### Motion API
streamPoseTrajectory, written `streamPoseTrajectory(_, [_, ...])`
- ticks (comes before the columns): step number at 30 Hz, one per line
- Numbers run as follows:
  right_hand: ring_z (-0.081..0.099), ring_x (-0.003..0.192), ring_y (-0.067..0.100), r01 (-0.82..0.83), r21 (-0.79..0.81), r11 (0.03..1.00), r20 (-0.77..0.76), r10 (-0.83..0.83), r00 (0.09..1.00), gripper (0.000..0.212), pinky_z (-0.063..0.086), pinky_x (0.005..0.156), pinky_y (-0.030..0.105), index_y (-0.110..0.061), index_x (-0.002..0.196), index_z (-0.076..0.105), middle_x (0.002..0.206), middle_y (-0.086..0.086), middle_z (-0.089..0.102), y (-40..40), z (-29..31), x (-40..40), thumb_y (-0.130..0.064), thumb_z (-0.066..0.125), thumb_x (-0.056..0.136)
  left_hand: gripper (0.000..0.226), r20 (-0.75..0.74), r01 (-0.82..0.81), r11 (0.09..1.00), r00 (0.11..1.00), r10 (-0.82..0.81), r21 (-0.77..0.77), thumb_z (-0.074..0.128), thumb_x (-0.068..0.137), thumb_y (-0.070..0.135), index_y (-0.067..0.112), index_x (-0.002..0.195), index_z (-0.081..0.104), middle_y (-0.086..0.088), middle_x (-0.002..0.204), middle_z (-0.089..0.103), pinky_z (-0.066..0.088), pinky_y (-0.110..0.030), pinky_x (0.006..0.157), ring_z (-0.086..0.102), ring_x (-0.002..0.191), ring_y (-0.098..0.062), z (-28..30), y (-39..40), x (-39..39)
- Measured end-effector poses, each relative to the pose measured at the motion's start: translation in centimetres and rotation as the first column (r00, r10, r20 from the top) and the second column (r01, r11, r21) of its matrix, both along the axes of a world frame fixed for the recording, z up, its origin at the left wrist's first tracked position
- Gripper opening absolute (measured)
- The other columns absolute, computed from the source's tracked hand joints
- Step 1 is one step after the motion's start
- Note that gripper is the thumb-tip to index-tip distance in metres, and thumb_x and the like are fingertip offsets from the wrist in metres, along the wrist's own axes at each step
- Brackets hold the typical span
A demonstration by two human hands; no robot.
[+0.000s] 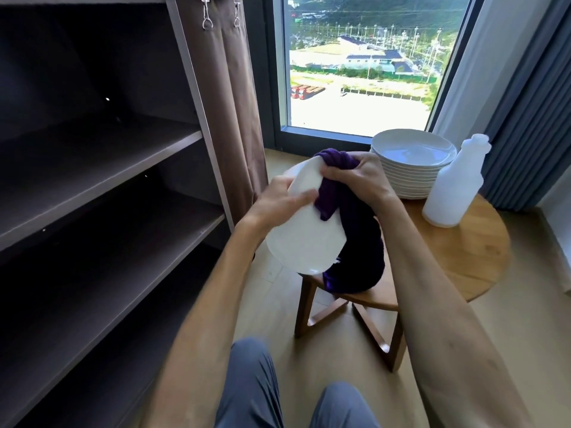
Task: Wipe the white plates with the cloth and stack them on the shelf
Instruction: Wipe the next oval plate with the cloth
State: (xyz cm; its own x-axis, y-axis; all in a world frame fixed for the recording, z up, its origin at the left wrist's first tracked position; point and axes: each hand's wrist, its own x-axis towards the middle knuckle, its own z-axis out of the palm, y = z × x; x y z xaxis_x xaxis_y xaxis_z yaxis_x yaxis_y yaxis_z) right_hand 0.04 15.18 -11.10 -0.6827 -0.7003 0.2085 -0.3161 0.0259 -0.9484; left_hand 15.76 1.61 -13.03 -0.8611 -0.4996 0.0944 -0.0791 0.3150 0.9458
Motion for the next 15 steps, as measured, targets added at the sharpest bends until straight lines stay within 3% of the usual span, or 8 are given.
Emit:
streamPoseTrajectory(2, [0.068,0.078,0.016,0.04,-0.033,0.999,0.074,-0.038,0.997,0.027,0.056,0.077,0.036,-0.004,0.094,0.076,0.085,0.005,0.074,-0.2,-0.5,0.3,-0.023,0.087,0.079,0.028,-0.068,-0.047,0.998,0.997,0.043,-0.046,0.059,0.103,0.029,0.004,0.11,0.072,-0.021,0.098,0.075,0.06,-0.05,0.075,0.074,0.084,-0.034,-0.1,0.7,-0.3])
streamPoseTrajectory(5, [0.068,0.072,0.011,0.111,-0.092,0.99,0.169,-0.094,0.981,0.016,0.056,0.071,0.028,-0.01,0.084,0.075,0.08,0.001,0.073,0.0,-0.7,0.7,-0.021,0.086,0.079,0.026,-0.2,-0.138,0.99,0.969,0.143,0.038,0.055,0.106,0.022,0.003,0.108,0.072,-0.019,0.096,0.075,0.06,-0.047,0.07,0.073,0.079,-0.033,-1.5,2.1,-0.3])
streamPoseTrajectory(7, [0.069,0.07,0.01,0.129,-0.103,0.986,0.236,-0.102,0.966,0.013,0.056,0.069,0.025,-0.014,0.082,0.074,0.077,-0.001,0.075,0.4,-0.8,1.0,-0.019,0.086,0.08,0.023,-0.255,-0.197,0.976,0.943,0.213,0.087,0.056,0.105,0.023,0.007,0.105,0.073,-0.006,0.093,0.077,0.062,-0.056,0.074,0.072,0.085,-0.039,-3.0,3.3,-0.6])
streamPoseTrajectory(9, [0.071,0.069,0.011,0.131,-0.1,0.986,0.29,-0.097,0.952,0.012,0.058,0.071,0.027,-0.014,0.082,0.075,0.078,0.001,0.076,0.7,-1.1,1.2,-0.019,0.085,0.08,0.017,-0.275,-0.227,0.962,0.925,0.261,0.152,0.056,0.106,0.022,0.018,0.105,0.072,0.006,0.09,0.077,0.061,-0.057,0.078,0.073,0.089,-0.035,-3.8,4.6,-0.9])
streamPoseTrajectory(12, [0.072,0.075,0.016,0.157,-0.106,0.982,0.343,-0.112,0.933,0.017,0.059,0.079,0.034,-0.01,0.088,0.077,0.084,0.007,0.077,1.2,-1.4,1.1,-0.023,0.086,0.08,0.016,-0.298,-0.232,0.942,0.906,0.3,0.245,0.055,0.106,0.021,0.022,0.105,0.071,0.0,0.091,0.077,0.062,-0.054,0.08,0.074,0.089,-0.034,-4.0,5.6,-1.2])
streamPoseTrajectory(15, [0.072,0.079,0.018,0.26,-0.137,0.956,0.397,-0.187,0.898,0.024,0.058,0.08,0.036,-0.01,0.091,0.078,0.087,0.006,0.077,1.2,-2.6,1.3,-0.029,0.086,0.079,0.018,-0.332,-0.247,0.931,0.884,0.329,0.268,0.054,0.107,0.021,0.03,0.105,0.069,0.007,0.09,0.077,0.064,-0.049,0.08,0.074,0.09,-0.025,-3.6,6.2,-1.8])
